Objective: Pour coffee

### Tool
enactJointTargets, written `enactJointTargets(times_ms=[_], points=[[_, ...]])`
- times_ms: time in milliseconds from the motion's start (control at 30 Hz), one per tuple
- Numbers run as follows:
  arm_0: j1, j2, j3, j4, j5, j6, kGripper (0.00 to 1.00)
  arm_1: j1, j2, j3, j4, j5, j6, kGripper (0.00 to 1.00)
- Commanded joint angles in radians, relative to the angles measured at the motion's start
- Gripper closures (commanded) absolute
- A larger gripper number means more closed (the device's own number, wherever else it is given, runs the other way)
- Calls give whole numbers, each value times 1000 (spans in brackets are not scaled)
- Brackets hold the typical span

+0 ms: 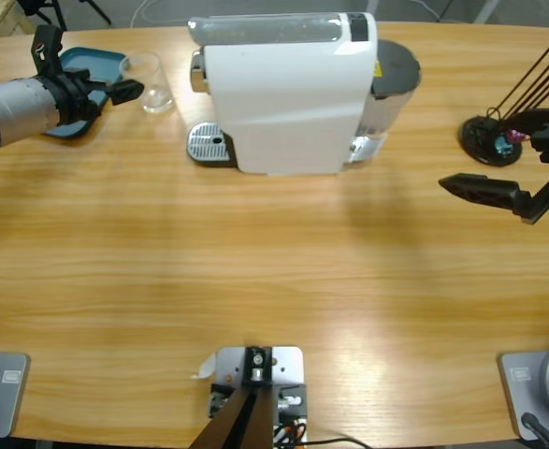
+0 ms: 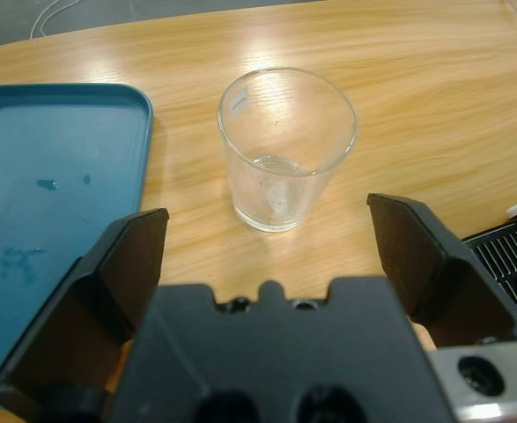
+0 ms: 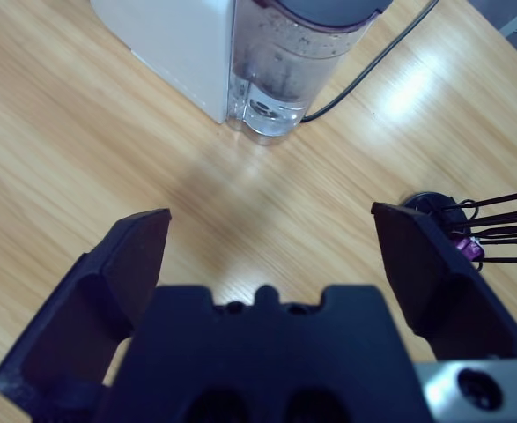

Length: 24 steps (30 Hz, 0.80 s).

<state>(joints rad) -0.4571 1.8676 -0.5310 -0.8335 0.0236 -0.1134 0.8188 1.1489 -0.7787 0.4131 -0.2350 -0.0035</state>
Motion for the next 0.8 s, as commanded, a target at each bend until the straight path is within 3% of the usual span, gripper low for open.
enactJointTargets(times_ms=[33, 800], points=[[11, 71, -49, -12, -32, 19, 6, -15, 39, 35, -15, 22, -12, 0], [49, 162, -135, -4, -109, 24, 0, -30, 69, 41, -52, 36, -12, 0]])
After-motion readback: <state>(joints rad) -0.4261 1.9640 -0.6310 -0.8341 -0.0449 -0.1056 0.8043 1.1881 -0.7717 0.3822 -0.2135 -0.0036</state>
